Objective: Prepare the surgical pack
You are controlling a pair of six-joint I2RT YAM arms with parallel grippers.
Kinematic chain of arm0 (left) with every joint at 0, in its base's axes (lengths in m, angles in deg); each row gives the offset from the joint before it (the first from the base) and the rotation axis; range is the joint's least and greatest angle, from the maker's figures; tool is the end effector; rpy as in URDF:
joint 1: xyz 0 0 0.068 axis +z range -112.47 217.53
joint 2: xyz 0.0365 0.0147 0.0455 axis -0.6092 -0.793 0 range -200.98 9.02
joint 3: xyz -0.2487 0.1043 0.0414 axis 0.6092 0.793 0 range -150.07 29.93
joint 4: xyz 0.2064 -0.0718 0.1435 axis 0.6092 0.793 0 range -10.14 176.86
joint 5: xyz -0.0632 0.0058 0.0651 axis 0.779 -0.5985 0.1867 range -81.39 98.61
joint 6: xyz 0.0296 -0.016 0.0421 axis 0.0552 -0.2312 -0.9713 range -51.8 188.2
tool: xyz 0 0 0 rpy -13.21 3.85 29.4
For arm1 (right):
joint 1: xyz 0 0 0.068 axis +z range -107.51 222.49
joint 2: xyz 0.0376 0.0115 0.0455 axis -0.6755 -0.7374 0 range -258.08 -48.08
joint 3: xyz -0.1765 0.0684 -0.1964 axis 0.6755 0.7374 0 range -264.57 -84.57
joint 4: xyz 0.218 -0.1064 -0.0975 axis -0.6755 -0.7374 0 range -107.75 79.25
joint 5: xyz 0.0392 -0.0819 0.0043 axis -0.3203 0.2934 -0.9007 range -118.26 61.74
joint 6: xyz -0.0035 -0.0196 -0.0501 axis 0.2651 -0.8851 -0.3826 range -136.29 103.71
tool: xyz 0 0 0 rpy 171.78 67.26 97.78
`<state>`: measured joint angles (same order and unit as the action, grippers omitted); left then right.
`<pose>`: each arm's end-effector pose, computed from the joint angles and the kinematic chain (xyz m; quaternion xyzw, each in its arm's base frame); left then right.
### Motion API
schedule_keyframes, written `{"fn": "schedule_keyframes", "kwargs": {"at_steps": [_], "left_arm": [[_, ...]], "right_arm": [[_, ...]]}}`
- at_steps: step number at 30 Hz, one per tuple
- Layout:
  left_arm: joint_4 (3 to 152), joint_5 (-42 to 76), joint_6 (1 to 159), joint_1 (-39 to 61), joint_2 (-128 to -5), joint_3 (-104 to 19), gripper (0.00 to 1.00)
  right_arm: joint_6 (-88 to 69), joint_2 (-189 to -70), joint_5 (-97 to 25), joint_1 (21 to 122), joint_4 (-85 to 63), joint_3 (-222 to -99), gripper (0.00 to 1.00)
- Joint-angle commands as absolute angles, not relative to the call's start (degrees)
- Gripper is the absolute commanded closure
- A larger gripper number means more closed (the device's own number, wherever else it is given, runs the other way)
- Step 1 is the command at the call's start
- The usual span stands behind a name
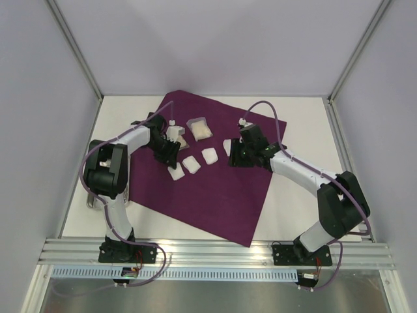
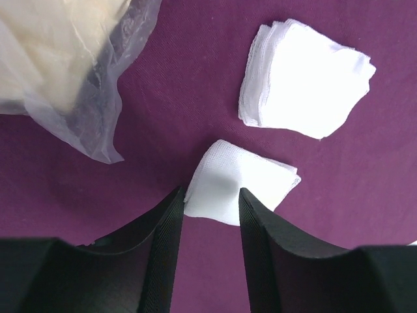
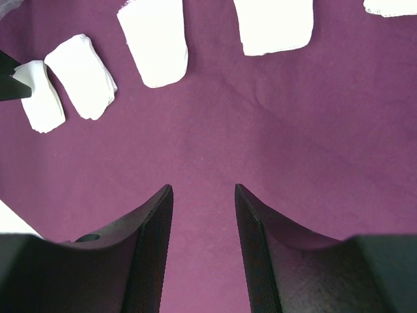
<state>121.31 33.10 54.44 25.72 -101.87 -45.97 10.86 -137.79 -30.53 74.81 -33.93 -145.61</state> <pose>0.3633 -0.0910 0.1655 0.2391 0.9408 -0.2086 0.1189 0.2781 0.1776 0.2263 -0.0491 0.9437 0.1783 0.2744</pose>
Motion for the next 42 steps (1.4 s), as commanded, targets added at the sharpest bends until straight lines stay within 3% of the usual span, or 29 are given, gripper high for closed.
{"fn": "schedule_keyframes", "kwargs": {"at_steps": [1, 16, 25, 36, 42], "left_arm": [[121.42, 32.6, 54.84, 25.76, -101.37, -45.04, 0.52], [121.96, 28.03, 53.87, 25.76, -95.74, -44.96, 0.49], [122.83, 30.31, 54.49, 25.67, -100.66, -44.77, 0.5], [124.59, 32.43, 53.53, 25.67, -103.74, -46.09, 0.66], [126.44, 32.69, 51.85, 25.41, -104.0, -46.88, 0.92]], "right_arm": [[10.69, -137.73, -30.9, 74.75, -32.02, -145.39, 0.55], [10.78, -137.9, -31.34, 74.75, -32.37, -145.13, 0.55], [10.87, -137.55, -31.6, 74.66, -32.46, -145.13, 0.55], [10.78, -137.73, -30.99, 74.75, -32.9, -145.3, 0.55], [10.95, -137.99, -30.55, 74.75, -33.07, -145.83, 0.55]]}}
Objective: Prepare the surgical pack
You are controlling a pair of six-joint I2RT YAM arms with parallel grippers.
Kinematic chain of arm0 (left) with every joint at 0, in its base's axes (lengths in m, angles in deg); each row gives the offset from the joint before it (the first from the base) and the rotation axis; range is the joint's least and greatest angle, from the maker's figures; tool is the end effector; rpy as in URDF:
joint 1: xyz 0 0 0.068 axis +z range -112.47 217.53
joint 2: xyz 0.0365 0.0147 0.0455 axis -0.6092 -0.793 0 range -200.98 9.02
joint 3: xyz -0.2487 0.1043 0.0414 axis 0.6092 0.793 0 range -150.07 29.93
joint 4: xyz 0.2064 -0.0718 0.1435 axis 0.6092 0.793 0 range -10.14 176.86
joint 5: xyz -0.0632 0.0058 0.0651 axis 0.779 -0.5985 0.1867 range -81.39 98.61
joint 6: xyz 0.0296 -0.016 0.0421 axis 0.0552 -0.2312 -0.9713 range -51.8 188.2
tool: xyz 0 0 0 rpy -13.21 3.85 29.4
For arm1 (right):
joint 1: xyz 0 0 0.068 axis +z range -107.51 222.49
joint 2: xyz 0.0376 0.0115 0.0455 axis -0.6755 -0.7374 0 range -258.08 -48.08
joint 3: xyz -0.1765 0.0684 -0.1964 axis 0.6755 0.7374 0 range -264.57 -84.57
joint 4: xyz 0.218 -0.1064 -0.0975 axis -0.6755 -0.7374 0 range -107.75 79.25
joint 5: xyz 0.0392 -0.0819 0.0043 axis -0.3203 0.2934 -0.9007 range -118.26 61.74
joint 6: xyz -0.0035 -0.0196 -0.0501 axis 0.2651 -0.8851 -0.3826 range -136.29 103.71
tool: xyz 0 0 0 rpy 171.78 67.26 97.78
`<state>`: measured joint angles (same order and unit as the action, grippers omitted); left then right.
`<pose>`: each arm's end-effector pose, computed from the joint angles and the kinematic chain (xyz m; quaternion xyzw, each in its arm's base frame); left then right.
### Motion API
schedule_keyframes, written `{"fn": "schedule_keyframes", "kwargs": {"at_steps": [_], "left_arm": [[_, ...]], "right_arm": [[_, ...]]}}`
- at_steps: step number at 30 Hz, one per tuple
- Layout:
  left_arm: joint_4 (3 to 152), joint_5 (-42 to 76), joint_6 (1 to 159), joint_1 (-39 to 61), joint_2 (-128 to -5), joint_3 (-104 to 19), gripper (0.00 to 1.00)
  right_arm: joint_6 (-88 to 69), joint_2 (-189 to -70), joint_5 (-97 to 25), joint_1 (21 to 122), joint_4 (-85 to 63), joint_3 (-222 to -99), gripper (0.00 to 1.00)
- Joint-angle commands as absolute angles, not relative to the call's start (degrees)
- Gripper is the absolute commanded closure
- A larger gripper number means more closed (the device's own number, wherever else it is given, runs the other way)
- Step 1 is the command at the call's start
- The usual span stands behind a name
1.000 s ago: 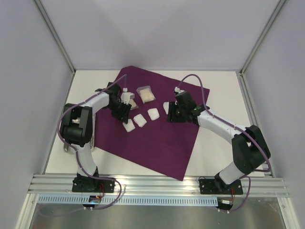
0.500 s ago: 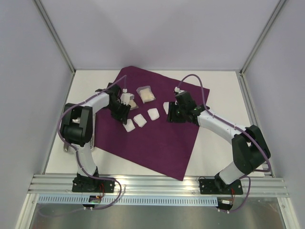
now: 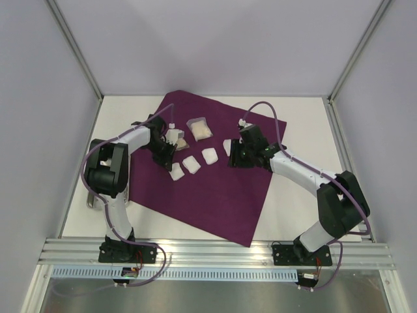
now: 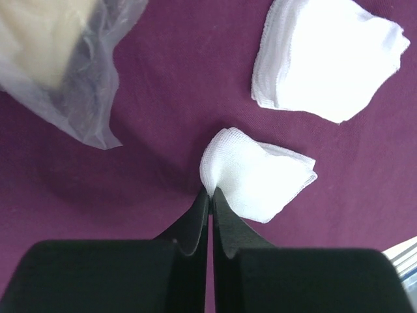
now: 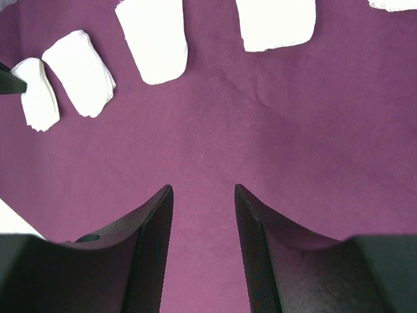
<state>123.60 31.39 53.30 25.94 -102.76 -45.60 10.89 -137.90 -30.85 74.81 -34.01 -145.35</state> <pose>0.3593 -0.0877 0.1571 0.2404 0.9467 -0.1942 0.0911 0.2775 0.1775 0.2242 -0.0497 0.9449 0.1788 0.2698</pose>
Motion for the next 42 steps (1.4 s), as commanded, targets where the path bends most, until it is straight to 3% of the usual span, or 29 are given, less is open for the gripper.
{"fn": "schedule_keyframes", "kwargs": {"at_steps": [1, 17, 22, 36, 42], "left_arm": [[126.53, 32.86, 52.02, 25.41, -103.65, -46.88, 1.0], [136.1, 42.44, 48.86, 19.87, -91.61, -49.08, 1.0], [136.37, 50.43, 51.58, 18.99, -94.24, -53.56, 1.0], [116.69, 47.8, 63.36, 21.88, -99.35, -51.28, 1.0], [119.58, 48.07, 61.09, 23.38, -102.77, -52.16, 1.0]], "right_arm": [[10.95, -137.9, -30.64, 74.75, -32.98, -145.92, 0.55], [10.87, -137.73, -30.2, 74.75, -33.16, -145.66, 0.55], [11.39, -137.55, -30.73, 74.75, -32.98, -145.66, 0.55], [11.74, -135.53, -30.2, 74.75, -34.21, -144.52, 0.55], [11.83, -135.62, -30.2, 74.75, -34.13, -144.07, 0.55]]}}
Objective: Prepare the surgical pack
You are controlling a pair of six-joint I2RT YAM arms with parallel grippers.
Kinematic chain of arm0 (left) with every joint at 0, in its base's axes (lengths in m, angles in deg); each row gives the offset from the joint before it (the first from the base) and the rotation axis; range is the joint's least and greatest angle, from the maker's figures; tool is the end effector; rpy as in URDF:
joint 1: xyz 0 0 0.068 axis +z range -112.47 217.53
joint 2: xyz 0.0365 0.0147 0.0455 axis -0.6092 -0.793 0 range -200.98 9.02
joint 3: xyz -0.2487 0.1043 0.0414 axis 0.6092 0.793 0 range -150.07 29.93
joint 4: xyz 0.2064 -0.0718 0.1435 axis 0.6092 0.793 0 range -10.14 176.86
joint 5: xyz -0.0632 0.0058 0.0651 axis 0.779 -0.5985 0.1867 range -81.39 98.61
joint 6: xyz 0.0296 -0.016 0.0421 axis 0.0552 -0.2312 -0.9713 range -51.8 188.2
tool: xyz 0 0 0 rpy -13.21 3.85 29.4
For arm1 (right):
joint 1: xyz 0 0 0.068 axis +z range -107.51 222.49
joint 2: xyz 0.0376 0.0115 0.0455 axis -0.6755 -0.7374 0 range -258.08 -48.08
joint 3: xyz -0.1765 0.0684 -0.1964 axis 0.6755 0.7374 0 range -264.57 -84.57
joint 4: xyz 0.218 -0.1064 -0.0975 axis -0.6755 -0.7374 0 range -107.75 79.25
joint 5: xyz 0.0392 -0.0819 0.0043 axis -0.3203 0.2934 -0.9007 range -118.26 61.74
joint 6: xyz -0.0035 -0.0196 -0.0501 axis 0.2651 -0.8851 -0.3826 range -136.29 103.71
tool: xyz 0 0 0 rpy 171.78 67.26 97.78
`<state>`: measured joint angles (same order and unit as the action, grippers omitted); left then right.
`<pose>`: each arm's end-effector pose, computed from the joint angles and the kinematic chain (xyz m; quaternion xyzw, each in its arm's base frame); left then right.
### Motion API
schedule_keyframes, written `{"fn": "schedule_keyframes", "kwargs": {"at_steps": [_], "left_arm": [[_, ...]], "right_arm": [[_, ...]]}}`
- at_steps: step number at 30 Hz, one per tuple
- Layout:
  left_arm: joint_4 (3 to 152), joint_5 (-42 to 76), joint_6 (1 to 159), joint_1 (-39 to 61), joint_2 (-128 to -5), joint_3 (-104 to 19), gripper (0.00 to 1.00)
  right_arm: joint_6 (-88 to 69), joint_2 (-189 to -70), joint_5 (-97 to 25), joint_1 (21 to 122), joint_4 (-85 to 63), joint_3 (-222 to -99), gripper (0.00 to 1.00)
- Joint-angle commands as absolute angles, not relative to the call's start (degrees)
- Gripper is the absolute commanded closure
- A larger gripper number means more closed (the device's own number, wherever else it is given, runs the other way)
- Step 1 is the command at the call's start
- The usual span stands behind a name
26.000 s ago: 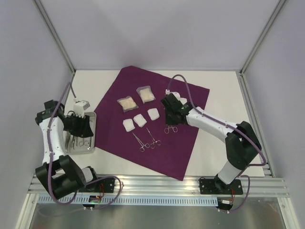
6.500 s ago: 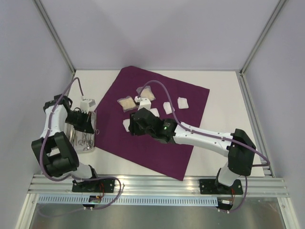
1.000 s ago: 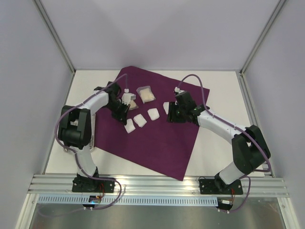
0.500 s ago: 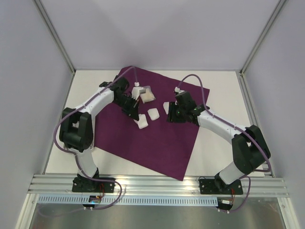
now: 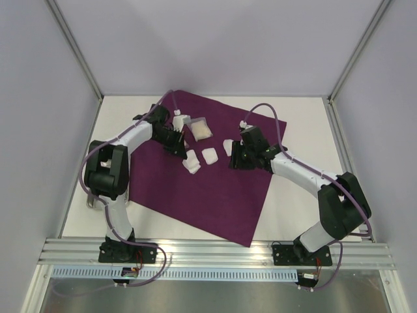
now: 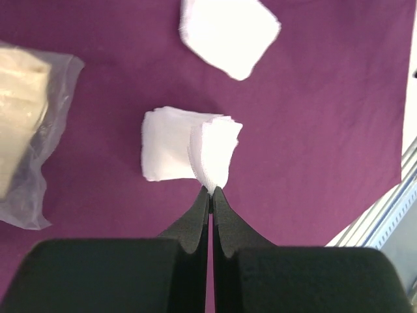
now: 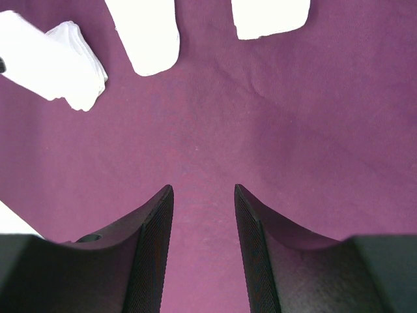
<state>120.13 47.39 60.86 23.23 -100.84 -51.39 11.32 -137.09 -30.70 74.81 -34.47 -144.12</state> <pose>0.3728 -0.1180 0.2027 0.2339 0.8993 -0.3363 0.1532 0.2728 0.1744 0.2214 -0.0457 0.9475 0.1752 0.2634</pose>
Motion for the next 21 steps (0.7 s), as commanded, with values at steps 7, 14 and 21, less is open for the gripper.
{"fn": "schedule_keyframes", "kwargs": {"at_steps": [7, 14, 21], "left_arm": [[120.11, 50.0, 61.87, 23.38, -104.89, -52.25, 1.0], [119.67, 48.08, 62.57, 23.38, -103.21, -51.89, 1.0], [120.03, 43.87, 61.7, 23.38, -108.56, -53.21, 1.0]], "right_arm": [[11.92, -135.62, -30.11, 74.75, -34.48, -144.69, 0.55], [11.92, -135.44, -29.58, 74.75, -35.0, -144.51, 0.55], [12.18, -135.27, -30.11, 74.75, -34.65, -144.34, 0.55]]}}
